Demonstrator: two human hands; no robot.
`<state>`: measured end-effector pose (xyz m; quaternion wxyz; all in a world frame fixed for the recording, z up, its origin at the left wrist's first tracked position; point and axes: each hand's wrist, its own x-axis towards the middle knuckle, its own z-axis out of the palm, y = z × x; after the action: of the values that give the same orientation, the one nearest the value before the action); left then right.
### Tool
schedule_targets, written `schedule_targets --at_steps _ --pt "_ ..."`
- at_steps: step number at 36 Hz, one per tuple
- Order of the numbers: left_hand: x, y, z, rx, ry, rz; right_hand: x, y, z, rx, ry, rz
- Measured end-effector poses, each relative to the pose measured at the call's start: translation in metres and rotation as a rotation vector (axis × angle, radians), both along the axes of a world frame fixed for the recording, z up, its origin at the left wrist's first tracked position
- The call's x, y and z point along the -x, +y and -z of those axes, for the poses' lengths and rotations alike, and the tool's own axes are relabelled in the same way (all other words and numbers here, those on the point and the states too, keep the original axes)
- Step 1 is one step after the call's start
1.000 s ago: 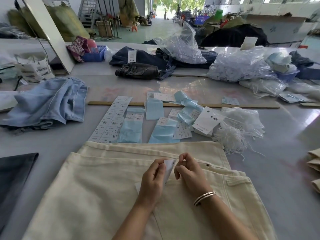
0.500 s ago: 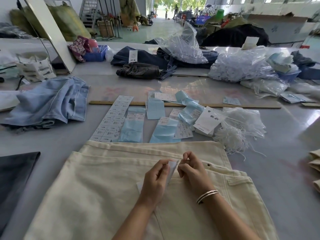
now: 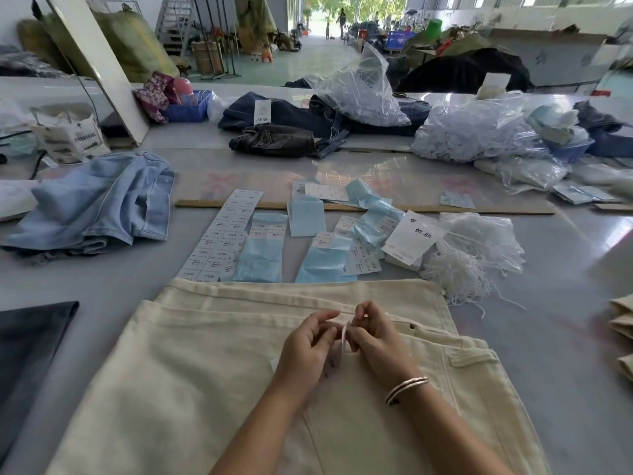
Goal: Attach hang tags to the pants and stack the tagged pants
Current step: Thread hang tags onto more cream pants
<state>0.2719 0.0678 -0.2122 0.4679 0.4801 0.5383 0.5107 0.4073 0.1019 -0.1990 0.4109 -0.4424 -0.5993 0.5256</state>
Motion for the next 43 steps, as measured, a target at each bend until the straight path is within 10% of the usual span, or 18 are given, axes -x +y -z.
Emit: schedule_targets --at_steps 10,18,43 --pt "-0.002 0.003 -0.009 0.049 0.186 -0.020 0.003 -0.006 -0.007 -0.050 -0.087 0.036" --pt "0.008 0.015 -0.018 0.192 0.086 -0.020 -0.032 -0.009 -0.010 -0.246 -0.680 -0.043" --pt "0.013 0.014 -0.029 0.149 0.367 0.005 -0.070 -0.030 -0.002 -0.396 -0.852 0.301"
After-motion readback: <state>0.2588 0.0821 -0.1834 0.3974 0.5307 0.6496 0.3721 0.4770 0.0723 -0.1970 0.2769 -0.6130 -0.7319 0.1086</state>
